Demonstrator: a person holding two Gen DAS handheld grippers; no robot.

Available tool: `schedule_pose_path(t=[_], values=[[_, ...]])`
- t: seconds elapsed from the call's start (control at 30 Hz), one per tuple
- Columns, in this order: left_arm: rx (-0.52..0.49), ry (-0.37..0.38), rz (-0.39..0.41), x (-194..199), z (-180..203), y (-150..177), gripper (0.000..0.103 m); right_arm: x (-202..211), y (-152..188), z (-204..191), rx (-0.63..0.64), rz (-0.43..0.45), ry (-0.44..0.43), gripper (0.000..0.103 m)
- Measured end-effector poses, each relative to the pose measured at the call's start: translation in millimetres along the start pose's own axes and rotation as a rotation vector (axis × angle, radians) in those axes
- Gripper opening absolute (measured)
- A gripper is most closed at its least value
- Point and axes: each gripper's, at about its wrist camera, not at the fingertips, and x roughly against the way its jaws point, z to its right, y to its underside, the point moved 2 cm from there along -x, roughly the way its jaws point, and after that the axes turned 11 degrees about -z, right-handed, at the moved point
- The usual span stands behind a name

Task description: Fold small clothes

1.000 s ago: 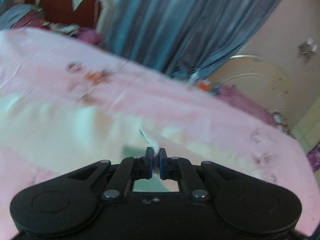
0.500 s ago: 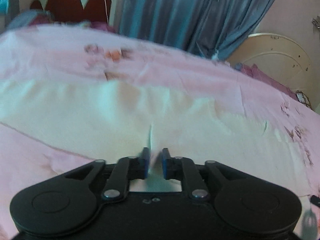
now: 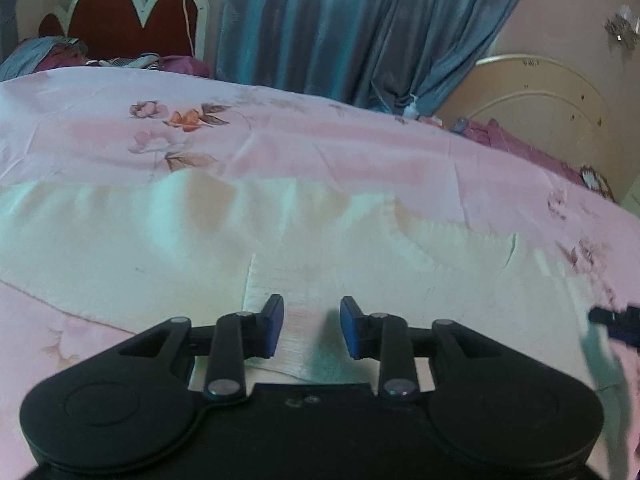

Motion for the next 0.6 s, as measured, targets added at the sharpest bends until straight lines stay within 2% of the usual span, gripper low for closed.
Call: schedule_pose_path(t=[0.2, 0.23, 0.27, 0.37, 0.5, 0.6], values=[[-0.024, -0.021, -0.019, -11.6, -3.1, 2.2, 0.03, -18.8, -15.7, -3.0, -0.004, -0.015, -0.005, 0.038], [-0.032, -0.025, -0.018, -11.0, -1.7, 2.3, 0.03, -20.7, -15.4, -5.3, 0.018, -0.016, 0.009, 0.031], [-0.038, -0.028, -0.016, -10.9, -1.1, 2.7, 0.031, -22.0, -14.6, -6.2, 0.039, -0.013, 0.033, 0.015], [-0.042, -0.042, -0.02, -7.6, 2.2, 2.2, 0.03, -20.5, -14.9, -3.1, 0.042, 0.004, 0.063, 0.009], [-0.077, -0.064, -0.012, -9.0, 4.7, 3.8, 0.031, -18.0, -11.2, -3.6, 0.042, 0.017, 0.116, 0.009], [-0.091, -0.062, -0.009, -8.2, 3.9, 4.0, 0.031, -5.7, -6.3, -13.3, 0.095, 0.041, 0.141, 0.009]])
